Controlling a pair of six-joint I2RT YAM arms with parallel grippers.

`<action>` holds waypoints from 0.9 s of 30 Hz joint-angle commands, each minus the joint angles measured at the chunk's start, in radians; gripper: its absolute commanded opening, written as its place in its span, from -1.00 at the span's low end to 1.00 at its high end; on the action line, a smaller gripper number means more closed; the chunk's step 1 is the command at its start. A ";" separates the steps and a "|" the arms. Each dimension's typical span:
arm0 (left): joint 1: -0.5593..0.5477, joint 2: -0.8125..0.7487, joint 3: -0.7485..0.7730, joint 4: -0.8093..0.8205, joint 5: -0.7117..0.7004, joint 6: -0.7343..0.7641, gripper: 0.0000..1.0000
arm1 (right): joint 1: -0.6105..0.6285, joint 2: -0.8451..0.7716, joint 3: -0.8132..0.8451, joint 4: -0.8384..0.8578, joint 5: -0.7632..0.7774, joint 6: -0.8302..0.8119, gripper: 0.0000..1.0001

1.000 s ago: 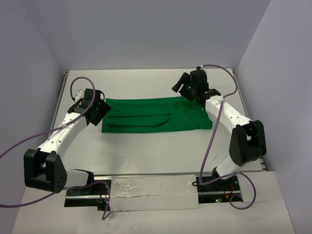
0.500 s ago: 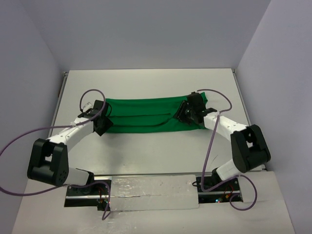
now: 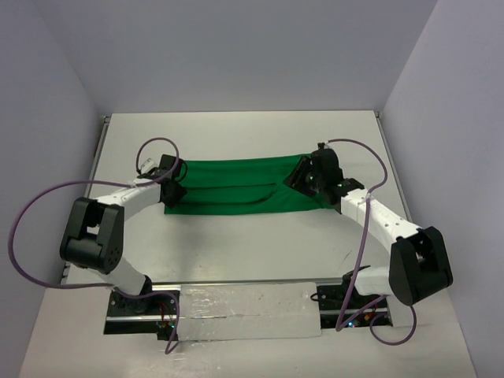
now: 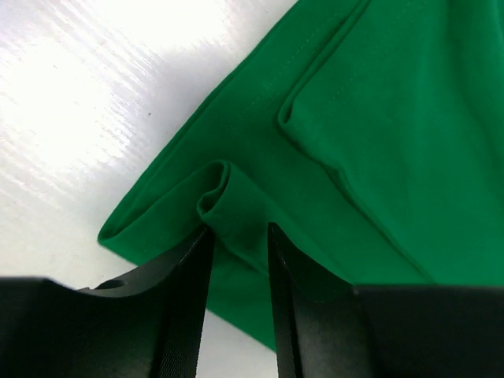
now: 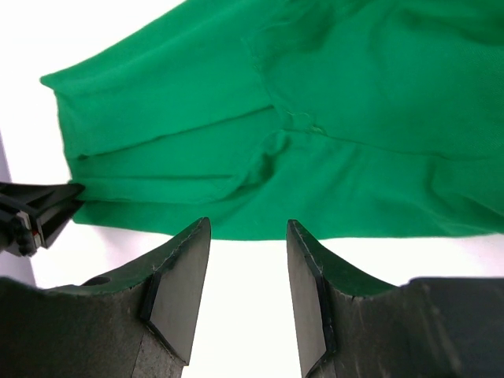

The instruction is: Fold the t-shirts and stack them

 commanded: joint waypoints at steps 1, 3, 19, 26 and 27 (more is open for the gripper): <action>-0.004 0.030 0.039 0.037 -0.015 -0.017 -0.32 | 0.004 -0.017 -0.027 -0.018 0.029 -0.016 0.02; -0.004 0.029 0.044 0.021 -0.017 -0.020 -0.73 | 0.003 -0.018 -0.033 -0.018 0.033 -0.011 0.02; 0.034 0.206 0.298 -0.131 0.002 -0.051 -0.75 | 0.007 -0.065 -0.070 -0.028 0.047 -0.019 0.10; 0.062 0.161 0.239 -0.127 0.008 -0.069 0.09 | 0.139 0.061 0.000 -0.026 0.014 -0.064 0.23; 0.064 0.146 0.234 -0.132 0.003 -0.068 0.20 | 0.169 0.089 0.027 -0.021 0.007 -0.063 0.19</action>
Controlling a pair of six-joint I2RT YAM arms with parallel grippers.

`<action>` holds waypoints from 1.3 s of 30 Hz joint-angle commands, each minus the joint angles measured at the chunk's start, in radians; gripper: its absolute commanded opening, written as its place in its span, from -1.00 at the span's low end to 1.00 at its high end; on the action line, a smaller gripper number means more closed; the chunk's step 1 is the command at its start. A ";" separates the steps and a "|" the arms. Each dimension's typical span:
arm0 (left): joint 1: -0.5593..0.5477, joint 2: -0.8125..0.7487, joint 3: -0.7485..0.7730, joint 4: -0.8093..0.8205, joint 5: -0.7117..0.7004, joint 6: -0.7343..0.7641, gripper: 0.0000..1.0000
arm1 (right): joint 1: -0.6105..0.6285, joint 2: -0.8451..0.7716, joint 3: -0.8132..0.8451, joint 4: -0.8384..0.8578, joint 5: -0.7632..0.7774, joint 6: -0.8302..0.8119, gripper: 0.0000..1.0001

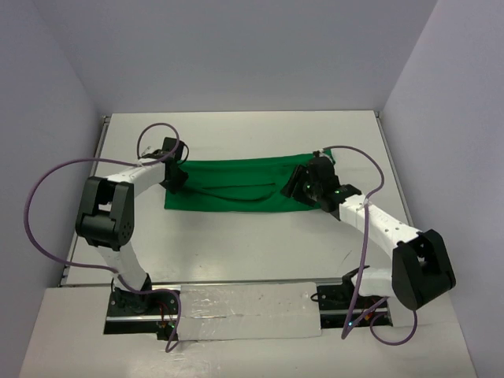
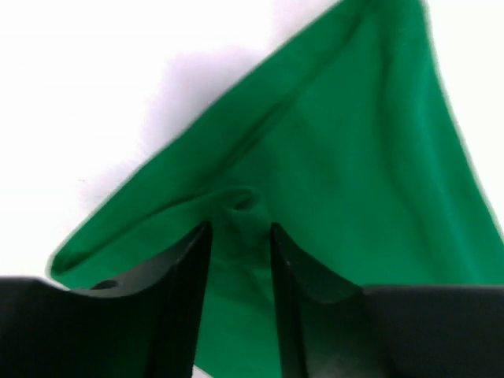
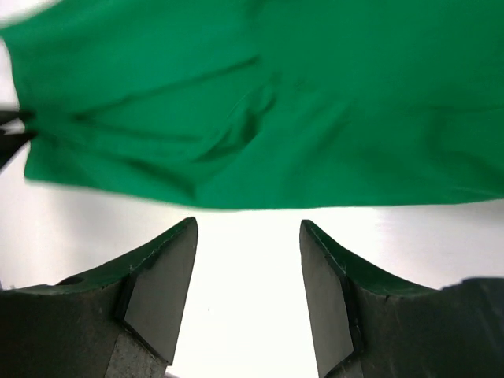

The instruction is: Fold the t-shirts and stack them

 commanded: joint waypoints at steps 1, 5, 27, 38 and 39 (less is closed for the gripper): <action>0.018 -0.080 -0.031 -0.033 -0.013 -0.012 0.28 | 0.118 0.132 0.100 0.019 -0.026 -0.032 0.13; 0.021 -0.166 -0.062 -0.058 -0.057 -0.010 0.51 | 0.165 0.263 0.173 0.068 -0.060 -0.011 -0.25; -0.006 -0.350 -0.311 0.063 0.057 0.063 0.40 | 0.126 0.671 0.532 0.027 0.002 0.040 -0.79; -0.045 -0.338 -0.135 0.009 -0.005 0.184 0.37 | 0.044 0.424 0.518 -0.031 0.028 0.012 -0.79; -0.054 -0.326 -0.112 0.012 0.001 0.204 0.37 | 0.006 0.360 0.401 -0.016 0.028 0.018 -0.78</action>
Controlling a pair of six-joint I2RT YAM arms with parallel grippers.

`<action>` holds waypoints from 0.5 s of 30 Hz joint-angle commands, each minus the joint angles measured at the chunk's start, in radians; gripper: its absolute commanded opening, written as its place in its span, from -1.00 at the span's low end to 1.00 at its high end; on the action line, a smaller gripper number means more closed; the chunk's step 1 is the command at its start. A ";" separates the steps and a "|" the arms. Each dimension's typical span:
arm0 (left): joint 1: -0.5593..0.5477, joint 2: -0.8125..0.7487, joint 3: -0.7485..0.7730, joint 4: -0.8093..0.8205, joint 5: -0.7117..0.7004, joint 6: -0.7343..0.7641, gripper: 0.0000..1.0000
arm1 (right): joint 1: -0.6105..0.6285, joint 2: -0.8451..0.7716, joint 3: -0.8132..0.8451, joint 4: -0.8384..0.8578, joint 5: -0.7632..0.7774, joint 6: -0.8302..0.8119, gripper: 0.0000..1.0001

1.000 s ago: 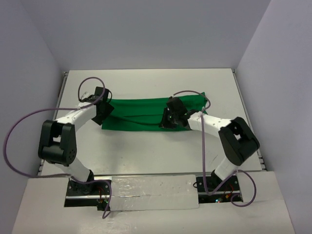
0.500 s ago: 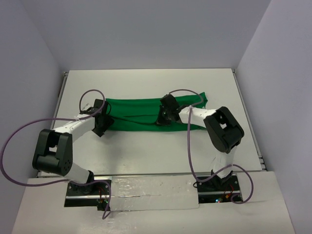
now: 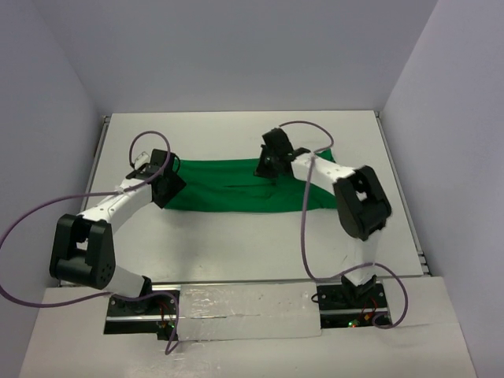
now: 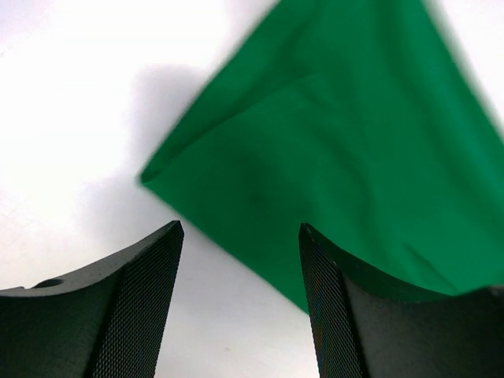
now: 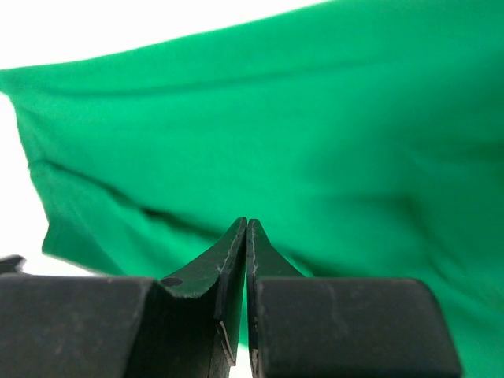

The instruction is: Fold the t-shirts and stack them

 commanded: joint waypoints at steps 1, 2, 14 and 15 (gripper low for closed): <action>-0.045 0.081 0.173 0.014 -0.028 0.113 0.37 | -0.129 -0.381 -0.293 0.029 0.030 0.012 -0.71; -0.053 0.085 0.213 0.001 -0.034 0.123 0.37 | -0.131 -0.441 -0.362 0.036 0.030 0.018 -0.63; -0.065 0.618 0.664 -0.155 0.008 0.179 0.34 | -0.582 -0.742 -0.869 0.132 -0.124 0.113 0.11; -0.062 0.631 0.665 -0.163 0.010 0.174 0.34 | -0.588 -0.714 -0.859 0.164 -0.135 0.120 0.11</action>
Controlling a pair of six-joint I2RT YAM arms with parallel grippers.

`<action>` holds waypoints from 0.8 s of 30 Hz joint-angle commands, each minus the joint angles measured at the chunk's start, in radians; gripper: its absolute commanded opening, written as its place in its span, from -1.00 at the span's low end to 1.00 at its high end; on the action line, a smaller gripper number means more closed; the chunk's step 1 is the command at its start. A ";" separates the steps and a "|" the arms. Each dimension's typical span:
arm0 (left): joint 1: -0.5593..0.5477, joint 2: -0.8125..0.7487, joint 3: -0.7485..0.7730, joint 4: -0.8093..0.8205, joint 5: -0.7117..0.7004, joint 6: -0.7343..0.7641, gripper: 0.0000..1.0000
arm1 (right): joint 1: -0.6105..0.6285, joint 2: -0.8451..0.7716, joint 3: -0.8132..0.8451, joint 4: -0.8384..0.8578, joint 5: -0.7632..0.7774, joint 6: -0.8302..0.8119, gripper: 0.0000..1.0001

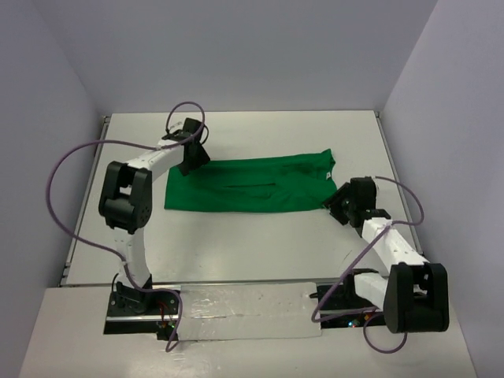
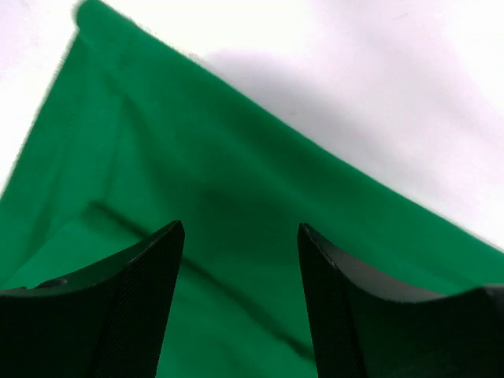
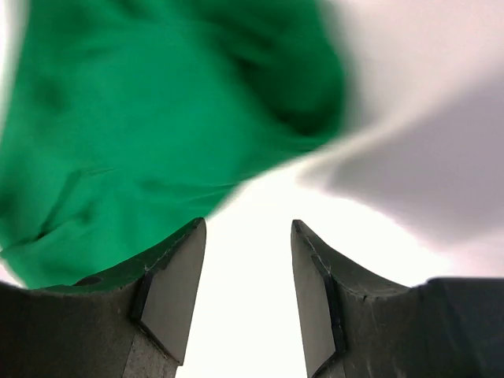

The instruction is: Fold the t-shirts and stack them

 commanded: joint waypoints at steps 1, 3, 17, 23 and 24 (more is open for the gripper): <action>0.016 0.059 0.057 -0.103 0.016 0.010 0.34 | -0.049 0.128 0.023 0.149 -0.095 0.050 0.11; 0.026 0.058 0.019 -0.109 0.007 0.000 0.34 | -0.051 0.242 0.058 0.190 -0.108 0.070 0.11; -0.149 -0.405 -0.631 -0.004 0.242 -0.280 0.34 | 0.081 0.974 0.924 0.108 -0.128 0.188 0.25; -0.267 -0.608 -0.585 -0.018 0.348 -0.342 0.44 | 0.120 0.986 1.139 -0.095 -0.032 0.075 0.74; -0.265 -0.624 -0.551 -0.040 0.320 -0.326 0.45 | 0.125 0.929 1.097 -0.080 -0.005 0.055 0.78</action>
